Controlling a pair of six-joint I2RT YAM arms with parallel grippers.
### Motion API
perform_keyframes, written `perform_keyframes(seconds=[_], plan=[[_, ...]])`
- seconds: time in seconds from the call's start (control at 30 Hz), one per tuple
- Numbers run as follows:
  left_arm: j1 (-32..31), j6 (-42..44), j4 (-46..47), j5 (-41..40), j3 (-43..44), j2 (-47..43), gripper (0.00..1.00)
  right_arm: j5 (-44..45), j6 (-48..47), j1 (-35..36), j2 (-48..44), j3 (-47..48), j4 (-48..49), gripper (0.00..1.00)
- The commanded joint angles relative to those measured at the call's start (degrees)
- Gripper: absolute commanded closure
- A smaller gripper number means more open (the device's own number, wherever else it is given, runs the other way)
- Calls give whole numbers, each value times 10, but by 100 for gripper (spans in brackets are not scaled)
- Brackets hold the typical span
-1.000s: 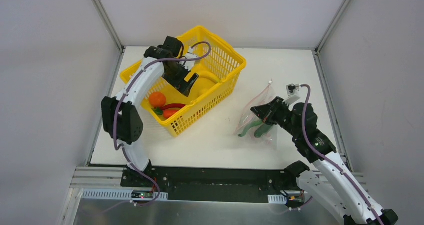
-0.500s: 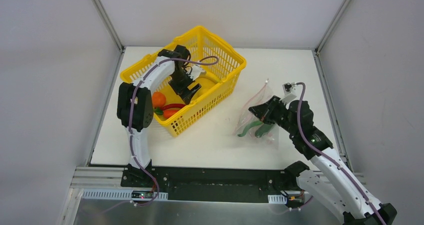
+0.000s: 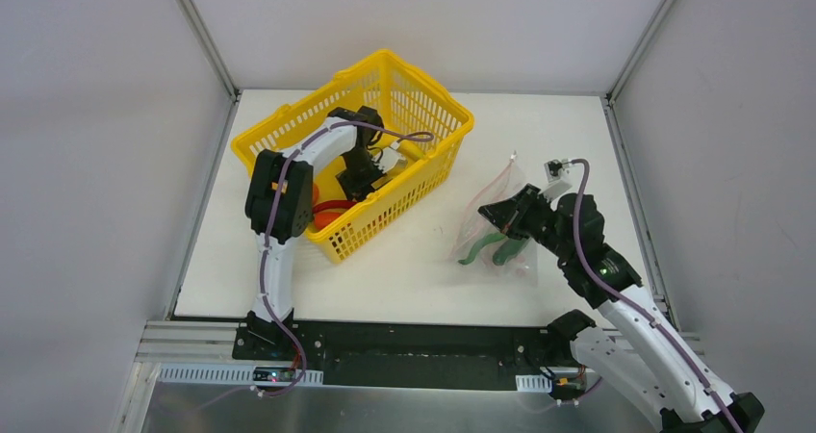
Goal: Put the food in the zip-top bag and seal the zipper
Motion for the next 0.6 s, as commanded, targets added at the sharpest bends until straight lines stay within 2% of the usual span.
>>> perform_keyframes(seconds=[0.0, 0.2, 0.4, 0.57], plan=[[-6, 1, -25, -15, 16, 9, 17, -1, 6, -1, -13, 11, 24, 99], [-16, -7, -46, -34, 39, 30, 18, 4, 7, -1, -25, 12, 15, 99], [-22, -19, -113, -49, 123, 92, 20, 6, 10, -1, -31, 13, 9, 99], [-20, -31, -102, -82, 139, 96, 20, 9, 11, -1, -33, 13, 6, 98]])
